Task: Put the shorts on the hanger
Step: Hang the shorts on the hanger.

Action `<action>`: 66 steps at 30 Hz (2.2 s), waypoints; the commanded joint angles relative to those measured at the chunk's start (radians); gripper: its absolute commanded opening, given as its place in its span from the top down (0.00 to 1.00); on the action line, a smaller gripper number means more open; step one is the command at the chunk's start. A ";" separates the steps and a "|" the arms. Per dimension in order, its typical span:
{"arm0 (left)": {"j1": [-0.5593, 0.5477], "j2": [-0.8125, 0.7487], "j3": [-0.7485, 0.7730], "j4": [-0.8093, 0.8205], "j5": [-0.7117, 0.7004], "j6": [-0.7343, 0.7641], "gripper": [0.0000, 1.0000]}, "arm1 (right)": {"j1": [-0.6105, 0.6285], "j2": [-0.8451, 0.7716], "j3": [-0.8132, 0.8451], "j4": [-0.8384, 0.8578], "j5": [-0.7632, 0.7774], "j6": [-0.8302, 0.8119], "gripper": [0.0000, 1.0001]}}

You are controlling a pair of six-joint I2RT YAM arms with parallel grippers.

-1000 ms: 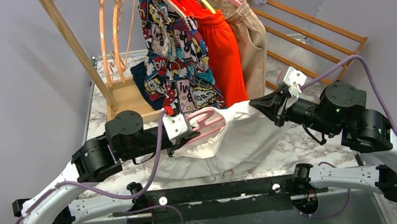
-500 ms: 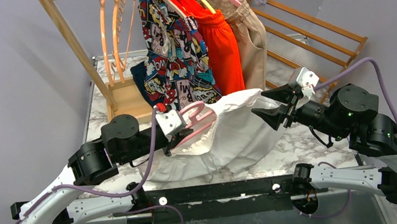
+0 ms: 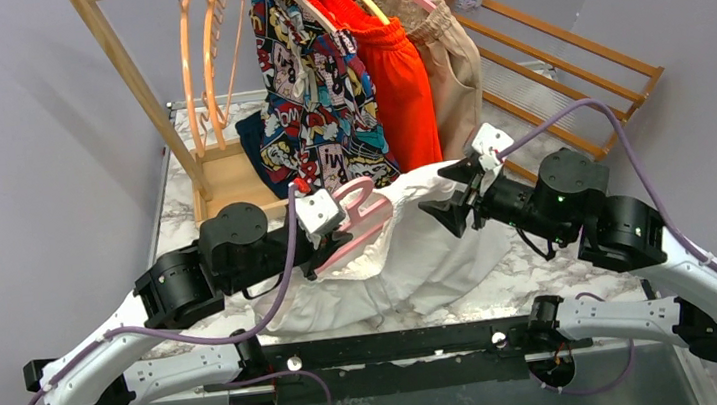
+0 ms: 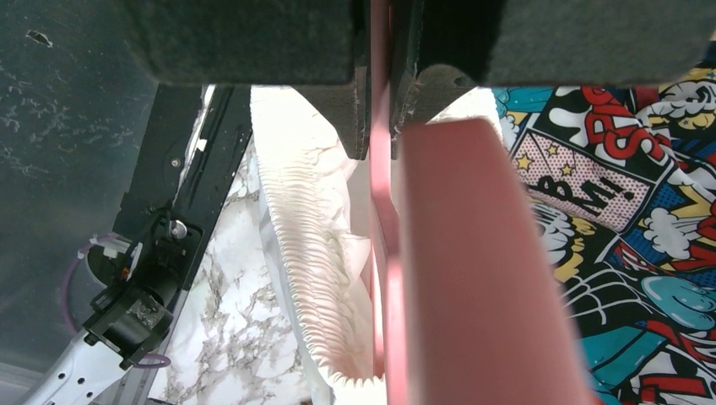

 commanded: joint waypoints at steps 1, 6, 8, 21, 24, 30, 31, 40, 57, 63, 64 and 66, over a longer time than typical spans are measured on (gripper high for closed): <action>0.002 -0.006 0.036 0.034 -0.005 -0.022 1.00 | 0.002 0.007 -0.011 0.064 0.052 0.008 0.36; 0.002 -0.005 0.039 0.034 0.003 -0.021 1.00 | 0.001 0.020 -0.015 0.069 0.081 -0.001 0.43; 0.004 -0.004 0.040 0.034 0.005 -0.019 1.00 | 0.001 0.025 -0.014 0.068 0.084 -0.006 0.51; 0.002 -0.006 0.036 0.033 0.015 -0.007 1.00 | 0.002 0.035 -0.020 0.041 0.132 -0.033 0.96; 0.003 -0.008 0.030 0.033 0.010 0.000 1.00 | 0.002 0.034 -0.016 0.035 0.163 -0.038 0.99; 0.002 -0.014 0.006 0.013 0.036 0.014 1.00 | 0.003 0.029 0.004 0.023 0.258 -0.040 0.99; 0.002 -0.012 0.004 0.010 0.055 0.018 1.00 | 0.002 0.029 0.010 0.020 0.270 -0.041 0.99; 0.001 0.017 0.017 -0.001 0.181 0.036 1.00 | 0.002 0.071 0.057 -0.024 0.298 -0.027 0.99; 0.002 0.011 0.018 0.003 0.206 0.061 1.00 | 0.001 -0.024 0.110 -0.050 -0.236 -0.027 0.39; 0.001 0.040 0.035 0.011 0.396 0.085 1.00 | 0.002 0.053 0.186 -0.088 -0.495 -0.036 0.37; 0.001 0.045 0.040 0.011 0.412 0.086 1.00 | 0.001 0.068 0.196 -0.100 -0.523 -0.036 0.37; 0.002 0.054 0.049 0.011 0.428 0.089 1.00 | 0.002 0.095 0.210 -0.115 -0.568 -0.037 0.37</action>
